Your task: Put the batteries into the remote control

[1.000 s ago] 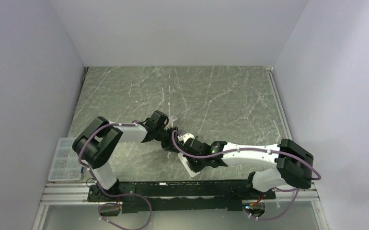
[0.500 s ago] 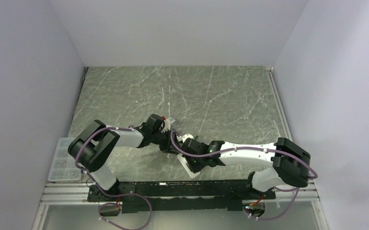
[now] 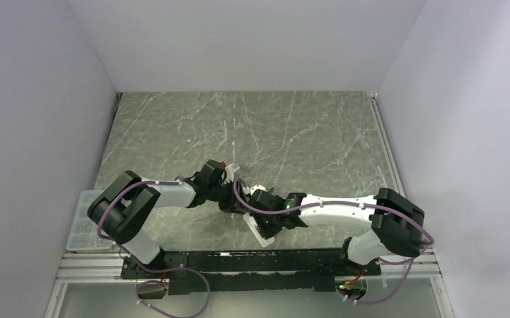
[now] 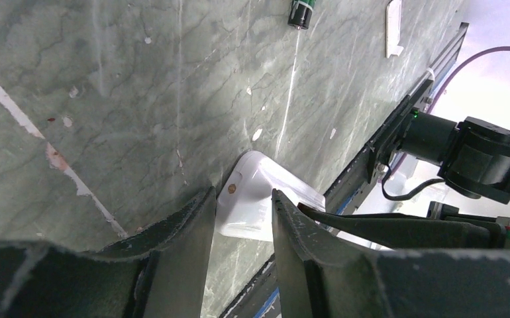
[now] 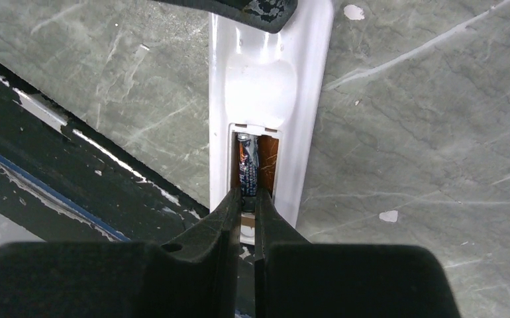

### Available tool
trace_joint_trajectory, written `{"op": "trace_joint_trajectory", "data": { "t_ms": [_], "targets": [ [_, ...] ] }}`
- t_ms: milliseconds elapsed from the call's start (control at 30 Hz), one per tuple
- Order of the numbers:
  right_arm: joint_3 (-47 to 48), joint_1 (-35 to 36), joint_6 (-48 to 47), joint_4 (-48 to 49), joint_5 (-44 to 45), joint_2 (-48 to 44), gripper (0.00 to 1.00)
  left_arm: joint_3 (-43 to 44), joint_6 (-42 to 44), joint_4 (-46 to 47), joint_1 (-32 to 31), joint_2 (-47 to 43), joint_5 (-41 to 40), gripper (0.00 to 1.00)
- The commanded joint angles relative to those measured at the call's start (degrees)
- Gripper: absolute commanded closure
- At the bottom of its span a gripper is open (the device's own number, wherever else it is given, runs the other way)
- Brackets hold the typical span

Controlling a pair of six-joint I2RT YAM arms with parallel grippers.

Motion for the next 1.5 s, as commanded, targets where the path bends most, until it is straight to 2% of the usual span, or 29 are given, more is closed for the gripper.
{"op": "trace_joint_trajectory", "data": {
  "t_ms": [0,333,533,967,1033,1467],
  "targets": [
    [3.40,-0.25,3.32,11.22,-0.82,2.03,1.00,-1.68,-0.63,-5.76,-2.26,-1.31,-0.01,0.57],
    [4.82,-0.29,4.88,10.39,-0.12,2.25,1.00,-1.98,-1.20,-6.68,-3.20,-2.24,-1.90,0.57],
    [4.55,-0.32,5.64,11.41,-1.14,2.55,0.88,-1.81,-1.07,-7.53,-3.22,-2.80,-2.40,0.57],
    [5.21,-0.32,6.07,10.37,0.29,2.38,0.71,-1.81,-0.92,-8.46,-3.28,-3.65,-2.82,0.57],
    [5.67,-0.32,5.80,9.85,0.84,2.35,0.65,-1.77,-0.74,-8.63,-3.31,-3.72,-2.95,0.57],
    [8.18,-0.33,4.63,6.40,3.29,1.80,0.64,-1.33,-0.19,-9.47,-3.31,-3.74,-3.63,0.57]
  ]
}}
